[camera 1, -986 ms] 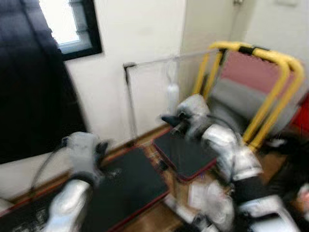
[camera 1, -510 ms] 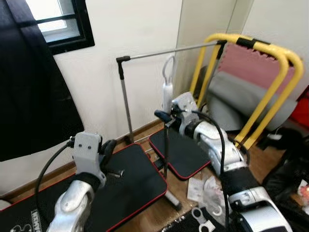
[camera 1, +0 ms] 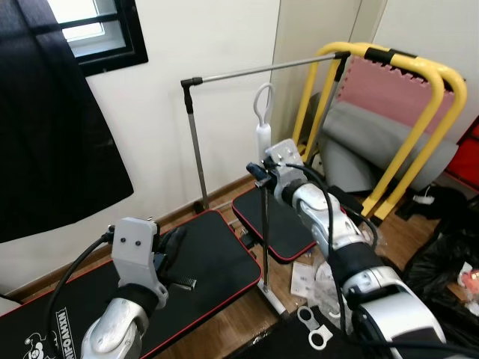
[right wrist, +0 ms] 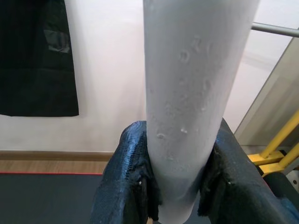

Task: Sweep floor

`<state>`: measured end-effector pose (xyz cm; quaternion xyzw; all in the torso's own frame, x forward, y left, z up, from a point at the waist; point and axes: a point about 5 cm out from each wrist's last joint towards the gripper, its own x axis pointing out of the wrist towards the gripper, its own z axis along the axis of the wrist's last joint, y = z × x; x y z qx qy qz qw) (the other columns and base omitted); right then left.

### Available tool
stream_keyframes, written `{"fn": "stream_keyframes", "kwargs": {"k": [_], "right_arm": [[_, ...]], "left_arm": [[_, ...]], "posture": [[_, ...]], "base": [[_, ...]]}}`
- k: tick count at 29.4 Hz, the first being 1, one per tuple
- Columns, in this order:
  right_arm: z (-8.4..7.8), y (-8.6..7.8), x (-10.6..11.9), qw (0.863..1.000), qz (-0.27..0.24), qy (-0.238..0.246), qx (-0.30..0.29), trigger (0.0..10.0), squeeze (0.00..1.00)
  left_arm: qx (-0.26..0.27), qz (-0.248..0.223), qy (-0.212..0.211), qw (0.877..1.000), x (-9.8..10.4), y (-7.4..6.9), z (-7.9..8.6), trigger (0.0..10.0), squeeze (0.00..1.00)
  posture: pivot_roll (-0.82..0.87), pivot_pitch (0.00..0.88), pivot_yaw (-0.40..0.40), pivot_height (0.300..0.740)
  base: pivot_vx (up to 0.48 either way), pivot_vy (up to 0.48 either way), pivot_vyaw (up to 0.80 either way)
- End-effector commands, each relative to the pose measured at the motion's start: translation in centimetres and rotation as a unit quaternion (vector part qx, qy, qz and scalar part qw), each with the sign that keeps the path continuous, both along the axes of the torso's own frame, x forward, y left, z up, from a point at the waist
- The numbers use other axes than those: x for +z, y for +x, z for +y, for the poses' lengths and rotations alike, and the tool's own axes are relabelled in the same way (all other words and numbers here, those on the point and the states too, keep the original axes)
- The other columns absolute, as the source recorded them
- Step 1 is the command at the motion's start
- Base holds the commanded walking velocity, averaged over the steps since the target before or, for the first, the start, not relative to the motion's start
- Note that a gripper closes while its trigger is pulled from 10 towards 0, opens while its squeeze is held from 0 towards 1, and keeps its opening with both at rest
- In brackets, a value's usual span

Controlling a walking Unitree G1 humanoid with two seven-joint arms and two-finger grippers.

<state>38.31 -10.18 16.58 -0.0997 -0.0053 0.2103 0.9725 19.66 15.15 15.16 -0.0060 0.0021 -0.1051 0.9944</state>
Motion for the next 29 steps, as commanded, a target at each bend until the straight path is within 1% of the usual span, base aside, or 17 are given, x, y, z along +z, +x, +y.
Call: {"fn": "stream_keyframes", "kwargs": {"k": [1,3,4,5,6,10,11,12,13,18,20,24,25,26,27,28,29], "right_arm": [[-0.1,0.4,1.6,0.999,-0.043,-0.006,-0.006,10.0,0.0],[0.7,0.5,1.6,0.999,-0.045,0.002,0.002,10.0,0.0],[0.7,0.5,1.6,0.999,-0.045,0.002,0.002,10.0,0.0],[1.3,0.5,1.6,0.999,-0.047,0.005,0.009,10.0,0.0],[2.2,0.5,1.6,0.998,-0.051,0.014,0.02,10.0,0.0],[2.4,0.5,1.6,0.998,-0.051,0.016,0.023,10.0,0.0],[2.8,0.5,1.7,0.998,-0.053,0.029,0.033,10.0,0.23],[2.8,0.5,1.7,0.998,-0.053,0.029,0.033,10.0,0.23],[3.1,0.5,1.7,0.997,-0.054,0.037,0.037,10.0,1.0],[3.0,0.5,1.5,0.997,-0.051,0.031,0.039,10.0,1.0],[2.1,0.3,0.8,0.998,-0.041,0.021,0.051,10.0,1.0],[1.8,0.2,0.5,0.997,-0.038,0.019,0.058,10.0,1.0],[0.5,-0.5,-0.6,0.997,-0.02,0.006,0.073,10.0,1.0],[0.5,-0.5,-0.6,0.997,-0.02,0.006,0.073,10.0,1.0],[-0.4,-1.1,-1.3,0.996,-0.006,-0.002,0.084,10.0,1.0],[-1.6,-1.9,-2.2,0.996,0.011,-0.008,0.088,10.0,1.0],[-1.6,-1.9,-2.2,0.996,0.011,-0.008,0.088,10.0,1.0]], "left_arm": [[-0.012,0.007,0.0,1.0,-0.1,-0.2,-0.2,10.0,0.0],[-0.013,0.011,0.001,1.0,0.1,-0.6,-0.2,10.0,0.0],[-0.013,0.011,0.001,1.0,0.1,-0.6,-0.2,10.0,0.0],[-0.013,0.012,0.001,1.0,0.1,-0.7,-0.2,10.0,0.0],[-0.014,0.015,0.002,1.0,0.2,-0.9,-0.2,10.0,0.0],[-0.014,0.016,0.002,1.0,0.2,-1.0,-0.3,10.0,0.0],[-0.014,0.017,0.002,1.0,0.3,-1.0,-0.3,10.0,0.0],[-0.014,0.017,0.002,1.0,0.3,-1.0,-0.3,10.0,0.0],[-0.014,0.018,0.003,1.0,0.3,-1.1,-0.3,10.0,0.0],[-0.012,0.019,0.005,1.0,0.3,-1.1,-0.4,10.0,0.0],[-0.012,0.019,0.006,1.0,0.2,-0.9,-0.4,10.0,0.0],[-0.012,0.02,0.006,1.0,0.2,-0.9,-0.4,10.0,0.0],[-0.011,0.019,0.006,1.0,0.2,-0.7,-0.4,10.0,0.0],[-0.011,0.019,0.006,1.0,0.2,-0.7,-0.4,10.0,0.0],[-0.011,0.019,0.007,1.0,0.1,-0.5,-0.4,10.0,0.0],[-0.011,0.018,0.007,1.0,0.1,-0.3,-0.4,10.0,0.0],[-0.011,0.018,0.007,1.0,0.1,-0.3,-0.4,10.0,0.0]], "posture": [[0.02,0.187,-0.061,0.74],[0.03,0.201,-0.056,0.74],[0.03,0.201,-0.056,0.74],[0.03,0.206,-0.054,0.74],[0.04,0.209,-0.053,0.74],[0.04,0.209,-0.053,0.74],[0.04,0.21,-0.054,0.74],[0.04,0.21,-0.054,0.74],[0.04,0.21,-0.055,0.74],[0.03,0.207,-0.061,0.74],[0.02,0.197,-0.064,0.74],[0.02,0.197,-0.064,0.74],[0.0,0.182,-0.068,0.74],[0.0,0.182,-0.068,0.74],[0.0,0.178,-0.069,0.74],[-0.01,0.17,-0.07,0.74],[-0.01,0.17,-0.07,0.74]], "base": [[0.0,0.0,0.0],[0.0,0.0,0.0],[0.0,0.0,0.0],[0.0,0.0,0.0],[0.0,0.0,0.0],[0.0,0.0,0.0],[0.0,0.0,0.0],[0.0,0.0,0.0],[0.0,0.0,0.0],[0.0,0.0,0.0],[0.0,0.0,0.0],[0.0,0.0,0.0],[0.0,0.0,0.0],[0.0,0.0,0.0],[0.0,0.0,0.0],[0.0,0.0,0.0],[0.0,0.0,0.0]]}}
